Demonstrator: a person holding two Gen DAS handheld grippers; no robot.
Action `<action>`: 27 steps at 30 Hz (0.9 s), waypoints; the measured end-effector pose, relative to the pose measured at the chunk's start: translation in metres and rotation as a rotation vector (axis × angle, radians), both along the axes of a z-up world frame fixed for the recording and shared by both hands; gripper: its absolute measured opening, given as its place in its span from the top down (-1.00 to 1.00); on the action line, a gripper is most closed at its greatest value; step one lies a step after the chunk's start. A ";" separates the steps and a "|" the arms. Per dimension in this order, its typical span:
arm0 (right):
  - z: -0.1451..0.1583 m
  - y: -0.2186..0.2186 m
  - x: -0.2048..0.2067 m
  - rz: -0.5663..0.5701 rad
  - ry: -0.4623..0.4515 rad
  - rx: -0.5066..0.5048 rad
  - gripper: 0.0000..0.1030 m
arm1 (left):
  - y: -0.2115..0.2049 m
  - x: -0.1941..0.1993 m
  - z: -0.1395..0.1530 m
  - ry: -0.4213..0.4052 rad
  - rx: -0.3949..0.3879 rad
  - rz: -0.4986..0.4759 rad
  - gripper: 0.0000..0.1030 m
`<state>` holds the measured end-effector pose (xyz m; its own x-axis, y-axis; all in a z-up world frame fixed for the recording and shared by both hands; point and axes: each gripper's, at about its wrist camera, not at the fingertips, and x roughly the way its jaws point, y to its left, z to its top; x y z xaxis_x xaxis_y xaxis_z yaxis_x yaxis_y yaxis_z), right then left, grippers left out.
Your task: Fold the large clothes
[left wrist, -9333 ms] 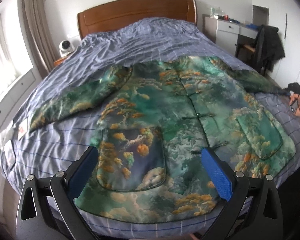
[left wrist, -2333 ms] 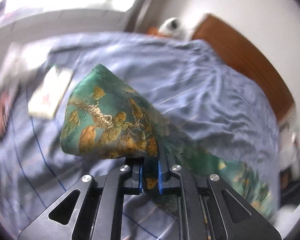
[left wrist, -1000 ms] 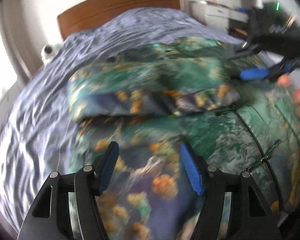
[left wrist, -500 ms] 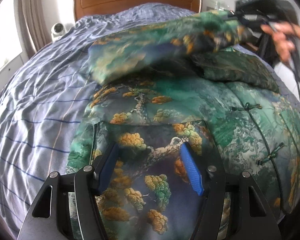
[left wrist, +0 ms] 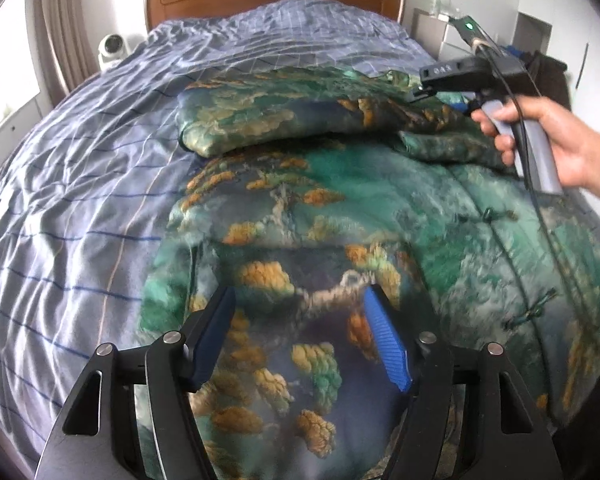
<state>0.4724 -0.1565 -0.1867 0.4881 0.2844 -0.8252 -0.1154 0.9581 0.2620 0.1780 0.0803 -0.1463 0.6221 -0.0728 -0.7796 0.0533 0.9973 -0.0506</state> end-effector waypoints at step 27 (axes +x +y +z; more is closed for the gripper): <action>-0.012 0.049 -0.027 0.260 -0.069 -0.167 -0.25 | 0.037 0.212 -0.040 0.052 0.036 0.073 -0.52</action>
